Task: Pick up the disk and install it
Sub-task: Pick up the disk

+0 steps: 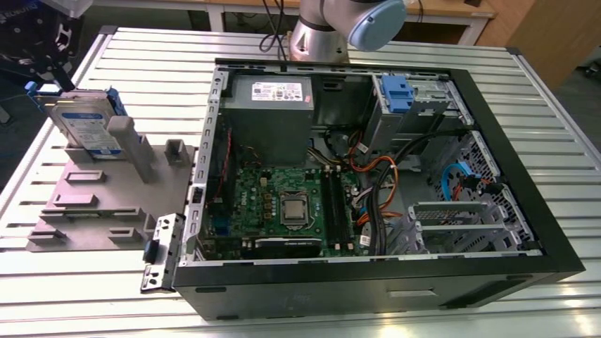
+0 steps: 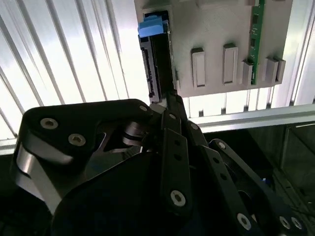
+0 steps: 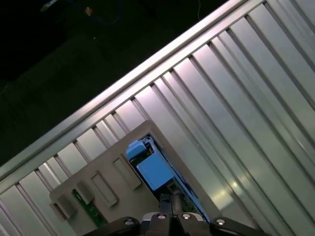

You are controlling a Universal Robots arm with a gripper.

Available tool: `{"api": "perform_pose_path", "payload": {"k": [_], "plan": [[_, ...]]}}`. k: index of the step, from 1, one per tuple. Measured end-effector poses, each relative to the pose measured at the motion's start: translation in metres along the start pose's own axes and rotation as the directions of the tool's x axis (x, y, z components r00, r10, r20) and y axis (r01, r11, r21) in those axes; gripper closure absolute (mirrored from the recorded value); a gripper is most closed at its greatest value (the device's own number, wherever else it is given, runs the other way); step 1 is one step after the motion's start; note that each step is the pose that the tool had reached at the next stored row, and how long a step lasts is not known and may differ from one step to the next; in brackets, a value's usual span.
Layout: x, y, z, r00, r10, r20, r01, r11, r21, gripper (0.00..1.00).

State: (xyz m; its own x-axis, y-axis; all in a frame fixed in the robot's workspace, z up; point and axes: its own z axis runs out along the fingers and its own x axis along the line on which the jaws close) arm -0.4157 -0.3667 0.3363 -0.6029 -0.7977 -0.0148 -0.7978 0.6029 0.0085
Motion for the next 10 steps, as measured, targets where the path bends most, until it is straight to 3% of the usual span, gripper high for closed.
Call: {"api": "perform_pose_path", "payload": {"k": [6,10], "plan": [[0.0,0.0,0.0002,0.9972,-0.075,-0.0016,0.075,0.9972,-0.0003,0.89],[0.0,0.0,0.0003,0.9917,-0.128,-0.0021,0.128,0.9917,-0.001,0.89]]}}
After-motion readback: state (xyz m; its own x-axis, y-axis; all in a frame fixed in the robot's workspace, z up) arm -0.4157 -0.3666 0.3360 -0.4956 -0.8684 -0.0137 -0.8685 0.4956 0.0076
